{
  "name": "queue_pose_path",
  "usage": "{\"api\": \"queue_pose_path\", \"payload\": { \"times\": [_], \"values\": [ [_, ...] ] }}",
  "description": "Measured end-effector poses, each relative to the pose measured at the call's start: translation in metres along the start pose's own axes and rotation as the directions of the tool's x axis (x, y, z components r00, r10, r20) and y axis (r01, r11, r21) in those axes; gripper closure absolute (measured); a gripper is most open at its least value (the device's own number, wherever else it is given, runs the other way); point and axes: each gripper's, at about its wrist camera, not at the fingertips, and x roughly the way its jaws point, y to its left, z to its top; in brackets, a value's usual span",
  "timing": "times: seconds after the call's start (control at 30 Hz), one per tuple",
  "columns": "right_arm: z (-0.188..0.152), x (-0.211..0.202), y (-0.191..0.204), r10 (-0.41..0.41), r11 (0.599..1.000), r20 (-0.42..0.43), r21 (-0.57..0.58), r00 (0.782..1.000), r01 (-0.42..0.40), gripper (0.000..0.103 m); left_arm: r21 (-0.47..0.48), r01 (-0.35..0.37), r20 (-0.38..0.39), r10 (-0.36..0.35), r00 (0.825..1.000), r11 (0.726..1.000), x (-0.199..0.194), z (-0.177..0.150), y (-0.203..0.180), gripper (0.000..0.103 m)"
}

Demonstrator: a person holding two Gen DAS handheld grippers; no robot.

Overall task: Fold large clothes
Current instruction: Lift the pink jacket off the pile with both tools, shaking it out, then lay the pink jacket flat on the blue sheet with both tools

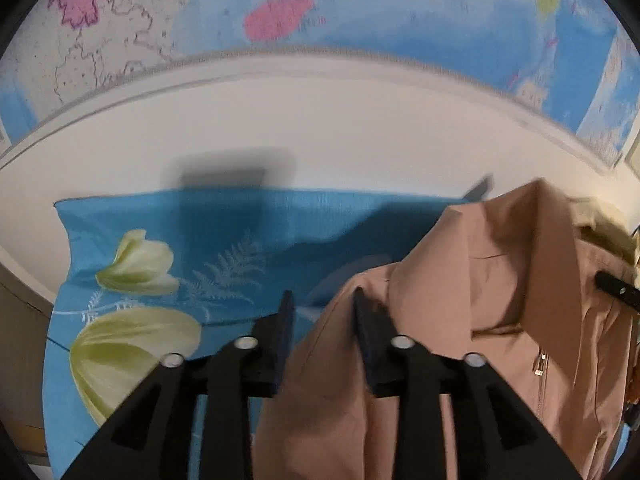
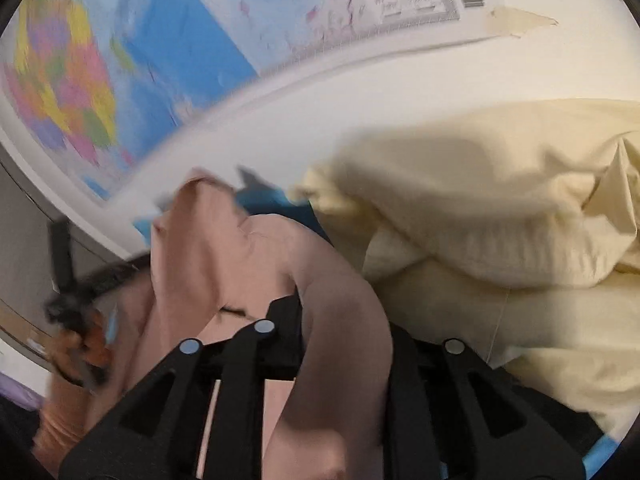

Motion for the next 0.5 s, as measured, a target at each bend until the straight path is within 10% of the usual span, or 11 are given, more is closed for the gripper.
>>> {"api": "queue_pose_path", "payload": {
  "times": [0.07,0.17,0.33,0.5],
  "values": [
    [-0.004,-0.015,0.013,-0.089,0.995,0.057,-0.040,0.994,0.091,0.048,0.035,-0.009,0.020,0.008,1.000,0.999,-0.007,-0.009,-0.001,0.059],
    [-0.009,-0.045,0.038,-0.147,0.979,0.160,-0.115,0.976,0.166,0.041,0.052,0.022,0.048,-0.025,0.999,0.998,-0.030,-0.023,0.008,0.048],
    [-0.015,-0.035,0.101,-0.006,0.944,0.110,-0.327,0.994,0.042,0.018,0.115,0.087,0.079,-0.096,0.992,0.990,-0.070,-0.055,0.019,0.035],
    [0.000,0.042,0.112,0.018,0.965,-0.046,-0.261,0.999,-0.029,0.047,0.172,0.142,0.041,-0.151,0.988,0.975,-0.086,-0.086,0.015,0.030]
  ]
}}
